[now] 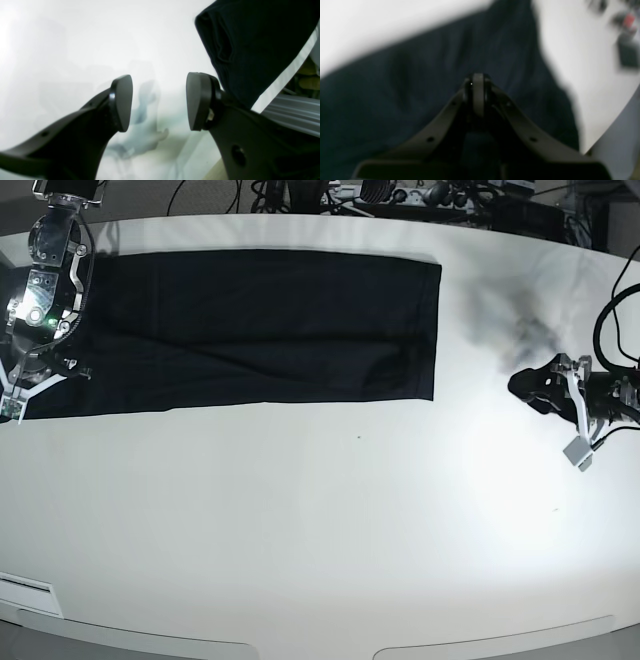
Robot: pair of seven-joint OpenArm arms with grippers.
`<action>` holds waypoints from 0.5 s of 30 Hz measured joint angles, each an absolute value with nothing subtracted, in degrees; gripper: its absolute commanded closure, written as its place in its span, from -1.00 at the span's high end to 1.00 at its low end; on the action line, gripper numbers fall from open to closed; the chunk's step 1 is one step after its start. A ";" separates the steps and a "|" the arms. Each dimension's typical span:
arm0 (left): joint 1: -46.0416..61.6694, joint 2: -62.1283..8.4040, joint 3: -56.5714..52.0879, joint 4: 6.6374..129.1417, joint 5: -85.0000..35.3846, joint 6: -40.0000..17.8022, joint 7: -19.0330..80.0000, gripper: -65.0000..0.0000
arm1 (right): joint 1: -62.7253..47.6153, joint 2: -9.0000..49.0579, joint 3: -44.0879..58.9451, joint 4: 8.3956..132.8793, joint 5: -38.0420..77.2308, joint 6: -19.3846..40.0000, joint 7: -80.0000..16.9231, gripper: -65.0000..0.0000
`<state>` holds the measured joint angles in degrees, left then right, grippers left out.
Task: Fold the T-shirt properly
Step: 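Release the shirt and pull both grippers back from the strip, then grasp the strip's end with the left gripper and tuck it under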
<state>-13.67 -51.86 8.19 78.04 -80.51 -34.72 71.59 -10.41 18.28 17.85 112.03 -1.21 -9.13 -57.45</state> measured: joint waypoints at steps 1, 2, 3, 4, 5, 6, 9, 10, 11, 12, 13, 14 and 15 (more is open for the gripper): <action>-13.65 -51.66 8.19 78.02 -80.58 -34.72 71.57 0.11 | -10.57 18.35 17.85 113.71 -1.17 -7.44 -57.54 -0.66; -13.63 -51.53 8.19 78.02 -81.23 -34.50 71.79 0.11 | -11.35 18.39 17.80 115.24 -0.49 -6.31 -57.52 -0.61; -13.65 -51.53 8.19 78.02 -82.91 -34.26 72.20 0.11 | -12.43 18.55 17.72 116.66 -0.25 -5.74 -57.71 -0.61; -13.69 -51.42 8.01 78.02 -84.12 -34.28 72.66 0.11 | -13.30 19.05 17.67 117.86 -0.16 -5.50 -58.04 -0.61; -13.69 -50.89 6.96 78.02 -84.20 -34.28 74.32 0.11 | -14.06 19.90 17.67 119.22 -0.32 -5.32 -58.17 -0.62; -13.67 -50.22 5.58 78.02 -83.96 -34.28 75.55 0.11 | -14.74 21.21 17.72 120.62 -0.40 -5.32 -58.08 -0.63; -12.62 -47.51 0.97 78.04 -83.85 -32.21 74.43 0.11 | -16.75 25.23 17.98 122.96 -0.97 -5.30 -57.19 -0.63; -11.77 -46.96 -0.16 78.04 -84.18 -31.99 73.80 0.11 | -17.98 26.00 18.63 123.39 -0.64 -5.28 -57.17 -0.63; -10.33 -46.52 -1.56 78.08 -84.09 -31.92 73.56 0.11 | -19.25 26.57 19.57 123.61 -0.40 -5.28 -57.21 -0.63; -8.58 -45.89 -3.03 78.15 -84.05 -31.59 73.38 0.11 | -20.51 26.83 20.80 123.72 -0.47 -5.26 -57.34 -0.63; -6.55 -45.01 -4.67 78.08 -83.94 -31.00 73.54 0.11 | -21.54 26.92 22.33 123.72 -0.60 -5.21 -57.78 -0.63; -4.78 -43.77 -6.02 77.93 -83.70 -30.96 73.56 0.11 | -22.17 26.96 23.77 123.72 -0.62 -5.23 -57.93 -0.63; -3.31 -42.15 -7.22 77.87 -83.40 -30.87 73.47 0.11 | -22.44 26.94 25.06 123.74 -0.54 -5.30 -57.80 -0.63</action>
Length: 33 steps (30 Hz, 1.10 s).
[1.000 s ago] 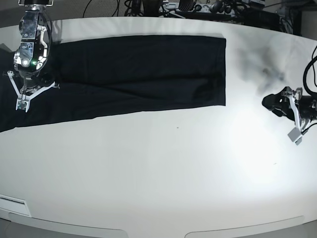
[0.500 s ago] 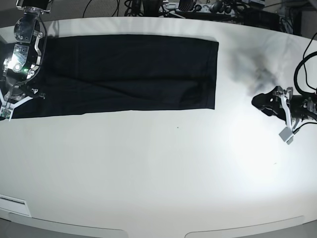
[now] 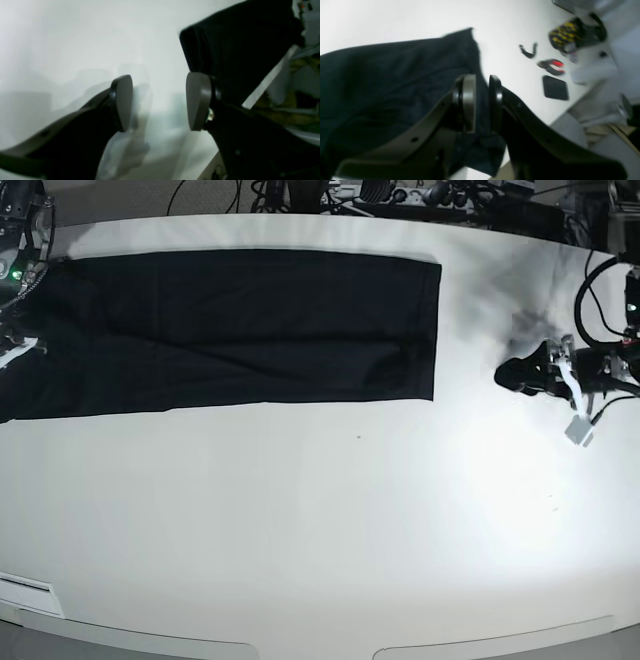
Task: Fold the T-shirt properly
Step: 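Grasp the strip's end with the left gripper and tuck it under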
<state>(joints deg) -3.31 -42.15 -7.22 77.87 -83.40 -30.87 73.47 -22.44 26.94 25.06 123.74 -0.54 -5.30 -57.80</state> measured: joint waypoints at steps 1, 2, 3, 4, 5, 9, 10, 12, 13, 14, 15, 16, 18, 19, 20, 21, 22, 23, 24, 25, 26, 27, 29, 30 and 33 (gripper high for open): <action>-2.02 -40.53 -8.08 77.87 -83.42 -30.89 73.23 0.11 | -22.65 26.94 26.20 123.76 0.49 -5.28 -57.47 -0.63; -0.80 -38.81 -8.58 77.87 -83.61 -30.92 72.86 0.11 | -23.16 26.94 27.35 123.81 1.85 -5.02 -57.25 -0.63; 0.45 -37.26 -8.88 77.93 -83.59 -30.65 72.07 0.11 | -23.86 26.94 28.47 123.81 2.83 -4.89 -57.14 -0.63; 1.56 -35.79 -9.06 77.93 -83.66 -29.87 71.40 0.11 | -24.58 26.96 29.63 123.81 3.03 -4.58 -57.17 -0.63; 2.59 -34.35 -9.19 78.04 -84.03 -29.54 69.52 0.11 | -25.28 27.18 30.55 123.79 3.29 -3.86 -57.34 -0.63; 3.14 -28.10 -9.91 78.72 -77.73 -26.79 65.41 0.11 | -25.69 27.42 32.93 123.81 5.80 -2.70 -57.23 -0.63; 3.03 -26.81 -10.04 78.72 -76.16 -26.50 64.25 0.11 | -25.69 27.42 33.04 123.81 6.07 -2.70 -57.23 -0.63; 2.85 -24.18 -10.22 78.91 -73.41 -25.91 63.29 0.11 | -25.71 27.42 33.17 123.79 6.00 -2.74 -57.28 -0.63; 2.83 -22.96 -10.22 79.13 -72.40 -25.93 62.94 0.11 | -25.71 27.42 33.19 123.79 6.02 -2.72 -57.25 -0.63; 2.87 -21.85 -10.22 79.42 -71.64 -26.13 62.92 0.11 | -25.69 27.42 33.21 123.79 6.04 -2.72 -57.25 -0.63; 3.05 -20.91 -10.13 79.85 -71.07 -26.15 62.72 0.11 | -25.71 27.42 33.21 123.79 6.04 -2.72 -57.25 -0.63; 3.44 -20.32 -9.65 80.42 -70.59 -26.33 62.28 0.11 | -25.71 27.40 33.21 123.79 6.04 -2.72 -57.25 -0.63; 5.96 -19.75 -8.08 83.59 -70.59 -26.22 62.06 0.11 | -25.74 27.40 33.23 123.79 6.07 -2.72 -57.10 -0.63; 7.77 -19.49 -7.27 86.32 -70.26 -26.09 62.35 0.11 | -25.71 27.42 33.23 123.79 6.09 -2.72 -56.88 -0.63; 9.69 -19.16 -6.83 89.78 -69.14 -25.56 62.57 0.11 | -25.71 27.44 33.23 123.79 6.09 -2.72 -56.75 -0.63; 11.66 -18.41 -6.74 93.73 -67.55 -24.01 62.15 0.11 | -25.74 27.53 33.23 123.79 6.04 -2.72 -56.66 -0.63; 13.82 -18.09 -6.83 98.24 -64.36 -22.11 61.19 0.11 | -25.96 27.55 33.23 123.81 6.04 -2.70 -56.60 -0.63; 15.77 -17.96 -7.22 103.28 -59.51 -19.97 61.34 0.11 | -26.02 27.55 33.23 123.81 6.09 -2.70 -56.60 -0.63; 17.76 -18.11 -8.05 108.03 -54.46 -16.99 61.60 0.11 | -26.02 27.53 33.23 123.79 6.09 -2.72 -56.64 -0.63; 19.86 -18.24 -9.45 112.14 -50.22 -13.50 60.01 0.11 | -26.02 27.55 33.23 123.79 6.07 -2.70 -56.62 -0.63; 22.02 -18.39 -11.03 115.50 -46.78 -10.61 58.59 0.11 | -26.00 27.62 33.23 123.79 6.07 -2.72 -56.62 -0.63; 24.03 -18.48 -12.53 118.58 -45.67 -8.97 56.99 0.11 | -25.98 27.62 33.23 123.79 5.98 -2.70 -56.62 -0.63; 27.05 -18.04 -14.87 123.92 -43.92 -7.64 56.38 0.11 | -26.02 27.53 33.23 123.81 6.09 -1.98 -56.62 -0.63; 27.66 -17.41 -15.88 125.40 -43.55 -7.62 56.05 0.11 | -26.04 27.51 33.21 123.81 6.09 -1.65 -56.62 -0.63; 27.77 -17.02 -18.50 126.56 -43.42 -7.73 55.27 0.11 | -26.00 27.59 33.23 123.81 6.04 -1.17 -56.58 -0.63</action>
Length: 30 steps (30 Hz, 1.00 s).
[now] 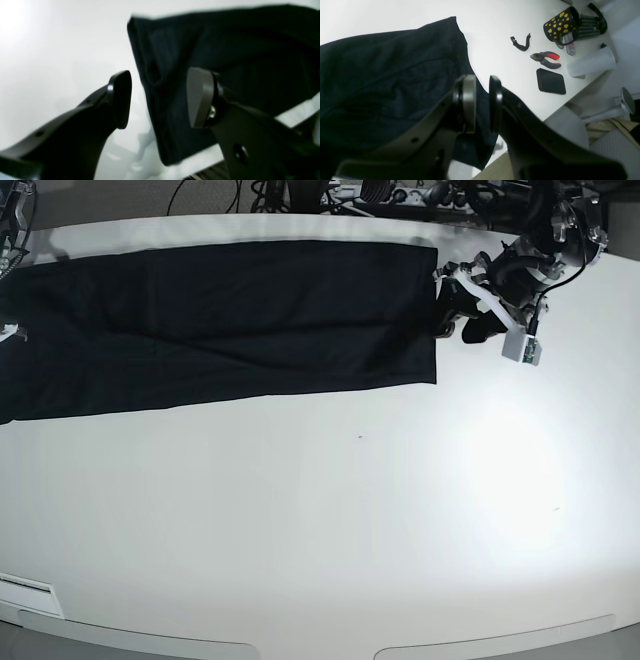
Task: Fold the T-shirt properly
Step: 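Grasp the strip's end with the left gripper and tuck it under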
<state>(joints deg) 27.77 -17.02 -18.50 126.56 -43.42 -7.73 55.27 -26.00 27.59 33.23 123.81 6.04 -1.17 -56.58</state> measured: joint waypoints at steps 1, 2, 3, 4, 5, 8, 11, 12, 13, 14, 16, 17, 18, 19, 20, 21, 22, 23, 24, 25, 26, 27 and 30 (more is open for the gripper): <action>27.73 -17.04 -19.38 126.37 -42.96 -6.59 55.20 0.11 | -26.00 27.59 33.21 123.79 6.02 -1.19 -56.60 -0.63; 27.70 -17.02 -20.08 125.84 -42.78 -5.43 55.07 0.11 | -26.00 27.59 33.21 123.79 6.04 -1.13 -56.60 -0.63; 27.73 -16.64 -20.78 125.16 -42.30 -4.78 55.05 0.11 | -26.00 27.59 33.21 123.79 6.04 -0.30 -56.62 -0.63; 27.77 -15.86 -21.41 124.62 -41.21 -3.31 55.05 0.11 | -26.02 27.55 33.21 123.81 6.02 0.23 -56.62 -0.63; 27.77 -14.85 -21.78 124.20 -39.24 -1.30 55.13 0.11 | -26.02 27.55 33.21 123.81 6.07 0.30 -56.64 -0.63; 27.90 -11.20 -21.89 124.03 -36.88 1.50 55.02 0.11 | -26.00 27.57 33.23 123.81 6.00 0.25 -56.64 -0.63; 28.82 -7.49 -21.76 124.05 -38.11 1.28 55.02 0.11 | -26.00 27.57 33.23 123.79 6.04 0.25 -57.06 -0.63; 29.54 -6.61 -21.69 124.05 -37.98 1.28 55.02 0.11 | -26.00 27.55 33.23 123.81 6.04 0.25 -57.08 -0.63; 29.87 -5.67 -21.23 124.05 -37.80 1.28 55.05 0.11 | -26.02 27.57 33.23 123.81 6.02 0.25 -57.10 -0.63; 30.30 -4.69 -20.62 124.05 -36.91 1.34 55.05 0.11 | -26.00 27.57 33.23 123.81 5.93 0.23 -57.10 -0.63; 30.76 -2.76 -19.27 124.05 -36.84 1.32 55.05 0.11 | -25.98 27.59 33.23 123.81 5.89 0.25 -57.06 -0.63; 30.81 -1.89 -18.44 124.05 -36.80 1.32 55.11 0.11 | -26.00 27.59 33.23 123.81 5.91 0.27 -57.06 -0.63; 30.81 -1.23 -17.76 124.05 -36.71 1.32 55.09 0.11 | -26.00 27.57 33.23 123.81 5.87 0.25 -57.08 -0.63; 30.81 -0.93 -17.15 124.05 -36.56 1.30 55.02 0.11 | -26.02 27.57 33.23 123.81 5.80 0.25 -57.08 -0.63; 30.81 -0.82 -16.64 124.05 -35.90 1.30 54.98 0.11 | -26.00 27.59 33.23 123.81 5.48 0.25 -57.08 -0.63; 30.83 -0.80 -16.25 124.05 -35.29 1.32 54.70 0.11 | -25.98 27.59 33.23 123.81 5.32 0.25 -57.06 -0.63; 30.83 -0.82 -15.88 124.03 -35.29 1.32 54.19 0.11 | -26.00 27.59 33.23 123.81 4.93 0.27 -57.06 -0.63; 30.79 -0.82 -15.64 124.01 -34.85 1.32 53.93 0.11 | -26.00 27.59 33.23 123.81 4.97 0.27 -57.06 -0.63; 30.79 -0.82 -15.40 123.94 -34.52 1.34 53.93 0.11 | -26.00 27.59 33.21 123.81 4.97 0.27 -57.06 -0.63; 30.79 -0.82 -15.38 123.81 -34.41 1.52 53.98 0.11 | -26.00 27.66 33.21 123.81 4.97 0.30 -57.06 -0.63; 30.81 -0.80 -15.38 123.72 -34.00 2.22 53.98 0.11 | -26.00 27.97 33.21 123.81 5.02 0.36 -57.08 -0.63; 30.81 -0.78 -15.38 123.70 -33.06 2.57 53.95 0.11 | -26.02 28.49 33.21 123.81 4.99 0.34 -57.08 -0.63; 30.79 -0.86 -15.40 123.70 -32.53 2.59 53.36 0.11 | -26.00 30.17 33.23 123.81 4.97 0.30 -57.08 -0.63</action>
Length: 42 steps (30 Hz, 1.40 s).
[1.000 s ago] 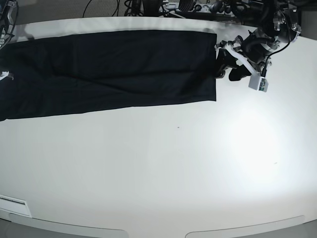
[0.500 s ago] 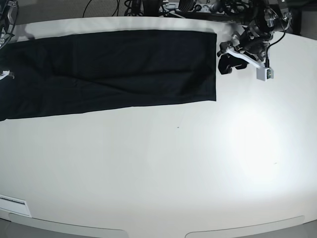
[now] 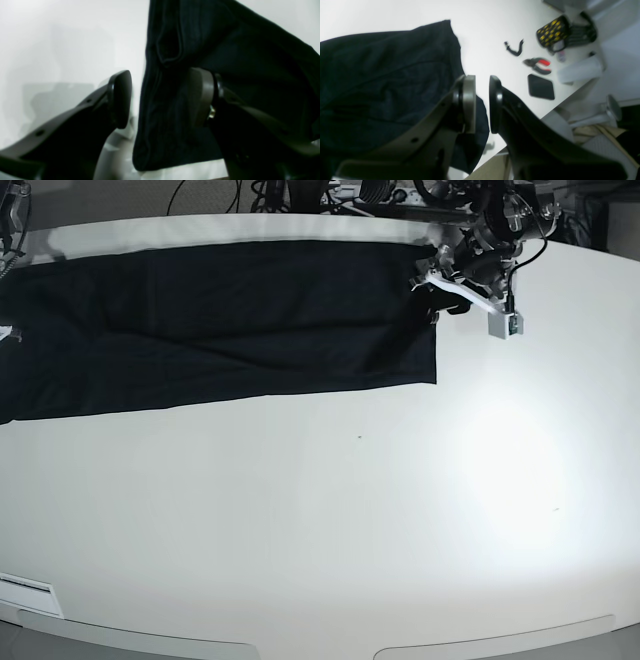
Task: Fold the T-shirt properly
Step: 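Grasp the strip's end with the left gripper and tuck it under, then lift the strip end with the left gripper and fold it toward the right gripper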
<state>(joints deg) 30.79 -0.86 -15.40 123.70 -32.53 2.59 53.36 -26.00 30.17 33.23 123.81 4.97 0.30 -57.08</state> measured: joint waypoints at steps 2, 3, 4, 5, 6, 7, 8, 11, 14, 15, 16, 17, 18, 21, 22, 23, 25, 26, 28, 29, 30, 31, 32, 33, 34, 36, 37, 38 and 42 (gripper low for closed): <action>30.59 -0.89 -15.38 123.68 -32.49 2.59 53.34 0.11 | -26.00 30.52 33.21 123.81 4.95 0.30 -57.08 -0.63; 30.44 -0.97 -15.38 123.55 -32.47 2.59 53.36 0.11 | -26.02 30.76 33.21 123.81 4.99 0.27 -57.12 -0.63; 29.85 -0.99 -15.38 123.17 -32.18 2.57 53.36 0.11 | -26.00 30.83 33.21 123.81 4.97 0.23 -57.25 -0.63; 29.47 -1.02 -15.38 122.17 -31.79 2.57 53.28 0.11 | -26.00 30.96 33.21 123.81 4.97 -0.23 -57.25 -0.63; 28.56 -1.04 -15.40 120.64 -31.97 2.39 52.97 0.11 | -26.00 30.96 33.23 123.81 4.97 -0.25 -57.25 -0.63; 27.51 -1.02 -15.40 119.13 -32.69 1.93 51.99 0.11 | -26.00 30.94 33.23 123.81 4.97 -0.19 -57.25 -0.63; 26.30 -1.04 -15.40 117.14 -33.08 1.04 51.92 0.11 | -26.02 30.92 33.21 123.81 4.99 -0.16 -57.25 -0.63; 22.04 -1.15 -15.44 110.56 -35.81 -1.13 49.34 0.11 | -26.00 31.11 33.21 123.81 4.97 -0.14 -57.28 -0.63; 19.97 -1.19 -15.44 106.28 -39.27 -4.23 48.80 0.11 | -26.00 31.07 33.21 123.81 4.97 -0.16 -57.28 -0.63; 19.97 -1.37 -15.40 105.41 -40.82 -5.08 48.77 0.11 | -26.02 31.07 33.21 123.81 4.97 -0.16 -57.28 -0.63; 20.05 -1.52 -15.09 105.14 -41.60 -5.54 48.77 0.11 | -26.02 31.09 33.23 123.81 4.95 -0.16 -57.28 -0.63; 20.38 -1.67 -14.37 105.14 -41.82 -6.11 48.84 0.11 | -26.00 31.07 33.21 123.81 4.95 -0.16 -57.25 -0.63; 21.06 -1.83 -13.41 105.16 -42.17 -6.92 48.84 0.11 | -26.00 31.07 33.21 123.81 4.95 -0.16 -57.25 -0.63; 23.59 -1.23 -10.41 106.59 -43.62 -7.88 49.12 0.11 | -26.00 31.09 33.23 123.81 3.42 -0.30 -57.25 -0.63; 24.16 -1.06 -9.74 107.09 -43.53 -7.81 49.25 0.11 | -26.02 31.09 33.23 123.81 3.46 -0.34 -57.23 -0.63; 24.47 -1.02 -9.13 107.31 -43.57 -7.81 49.28 0.11 | -26.00 31.07 33.23 123.81 3.53 -0.34 -57.25 -0.63; 24.60 -1.04 -8.67 107.50 -43.55 -7.79 49.30 0.11 | -26.00 31.09 33.21 123.81 3.46 -0.34 -57.23 -0.63; 24.60 -1.13 -8.64 107.50 -43.55 -7.81 49.30 0.11 | -26.00 31.09 33.21 123.81 3.49 -0.34 -57.23 -0.63; 24.51 -1.13 -8.64 107.50 -43.57 -7.81 49.28 0.10 | -26.00 31.07 33.21 123.81 3.51 -0.34 -57.25 -0.63; 24.25 -1.13 -8.64 107.50 -43.55 -7.79 49.54 0.04 | -26.00 31.09 33.21 123.81 3.51 -0.34 -57.25 -0.63; 23.86 -1.13 -8.64 107.48 -43.09 -7.46 49.93 -0.11 | -26.00 31.09 33.21 123.81 3.49 -0.34 -57.25 -0.63; 23.22 -1.10 -8.62 107.48 -41.91 -6.79 50.54 -0.35 | -26.02 31.09 33.21 123.81 3.51 -0.32 -57.28 -0.63; 22.46 -1.13 -8.56 107.35 -40.42 -6.07 51.31 -0.67 | -26.00 31.07 33.21 123.81 3.49 -0.32 -57.25 -0.63; 21.67 -1.13 -8.51 107.11 -39.55 -4.58 52.16 -0.98 | -26.00 31.09 33.21 123.81 3.51 -0.32 -57.25 -0.63; 20.99 -1.13 -8.51 106.94 -38.65 -4.34 52.64 -1.00 | -26.00 31.09 33.21 123.81 3.51 -0.32 -57.25 -0.63; 19.70 -1.13 -8.32 106.89 -37.39 -3.46 53.19 -1.00 | -26.02 31.09 33.23 123.81 3.53 -0.21 -57.28 -0.63; 19.25 -1.17 -8.32 106.78 -37.04 -3.44 53.36 -1.00 | -26.02 31.11 33.23 123.81 4.01 0.89 -57.28 -0.63; 18.83 -1.72 -8.29 106.76 -37.06 -3.46 53.58 -1.00 | -25.98 31.11 33.23 123.81 5.96 1.85 -57.25 -0.63; 17.54 -5.45 -8.54 106.65 -37.26 -3.90 53.87 -1.00 | -25.96 31.11 33.23 123.79 19.68 10.39 -57.25 -0.69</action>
